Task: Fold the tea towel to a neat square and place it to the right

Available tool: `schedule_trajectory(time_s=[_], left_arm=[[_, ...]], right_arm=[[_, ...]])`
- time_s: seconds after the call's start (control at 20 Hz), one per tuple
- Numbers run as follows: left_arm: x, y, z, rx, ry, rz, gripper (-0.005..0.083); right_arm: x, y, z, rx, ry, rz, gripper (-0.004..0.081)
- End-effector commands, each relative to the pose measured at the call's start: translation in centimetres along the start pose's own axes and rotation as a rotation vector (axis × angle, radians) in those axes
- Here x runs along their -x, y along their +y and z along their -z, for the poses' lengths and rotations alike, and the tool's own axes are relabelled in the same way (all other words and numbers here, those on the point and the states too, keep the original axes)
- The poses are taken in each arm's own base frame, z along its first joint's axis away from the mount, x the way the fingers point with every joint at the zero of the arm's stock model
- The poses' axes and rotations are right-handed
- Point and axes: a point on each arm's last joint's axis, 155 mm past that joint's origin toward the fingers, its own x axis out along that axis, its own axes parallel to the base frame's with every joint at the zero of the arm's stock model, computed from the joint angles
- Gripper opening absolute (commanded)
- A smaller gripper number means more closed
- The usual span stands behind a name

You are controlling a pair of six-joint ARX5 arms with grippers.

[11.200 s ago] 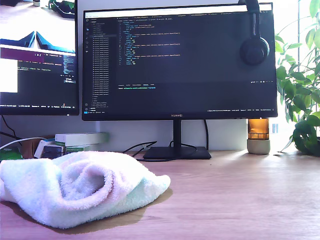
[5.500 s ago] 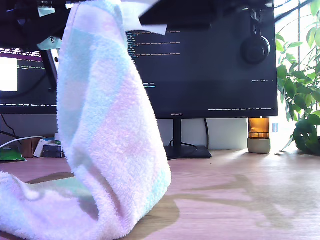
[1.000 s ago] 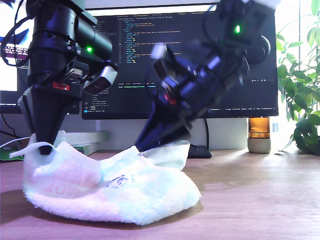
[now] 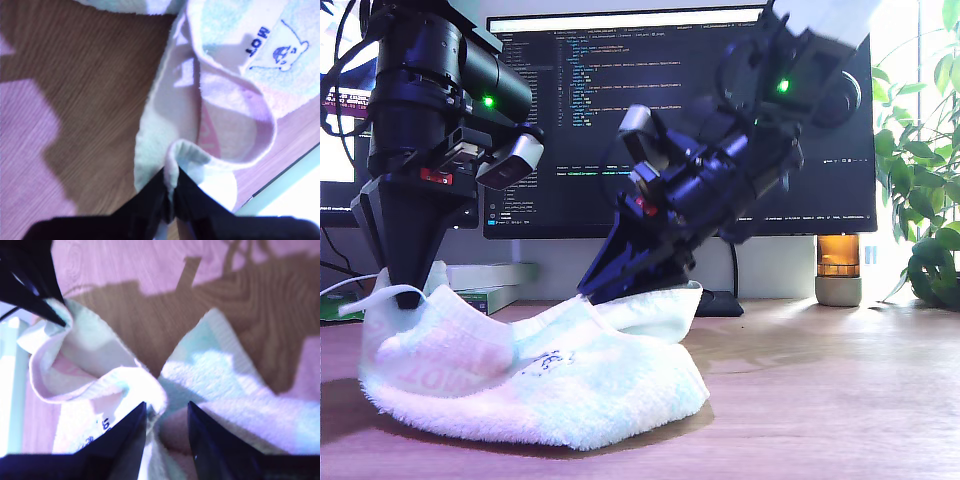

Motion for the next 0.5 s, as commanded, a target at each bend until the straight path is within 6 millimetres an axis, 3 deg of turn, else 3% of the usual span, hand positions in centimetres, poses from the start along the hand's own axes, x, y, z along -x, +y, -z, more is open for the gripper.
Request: schedule_trajectory(time_s=[0.0, 0.3, 0.45], left_arm=[[-0.7, 0.1, 0.2, 0.008, 0.021, 0.008, -0.0023], [-0.7, 0.1, 0.1, 0.007, 0.019, 0.007, -0.0023], [-0.7, 0.1, 0.1, 0.007, 0.018, 0.007, -0.0023]], right_arm=[[-0.8, 0.5, 0.2, 0.000, 0.008, -0.022, 0.0230], [-2.3, 2.0, -0.3, 0.051, 0.017, -0.037, 0.0226], [-2.5, 1.2, -0.1, 0.061, 0.033, 0.010, 0.0093]])
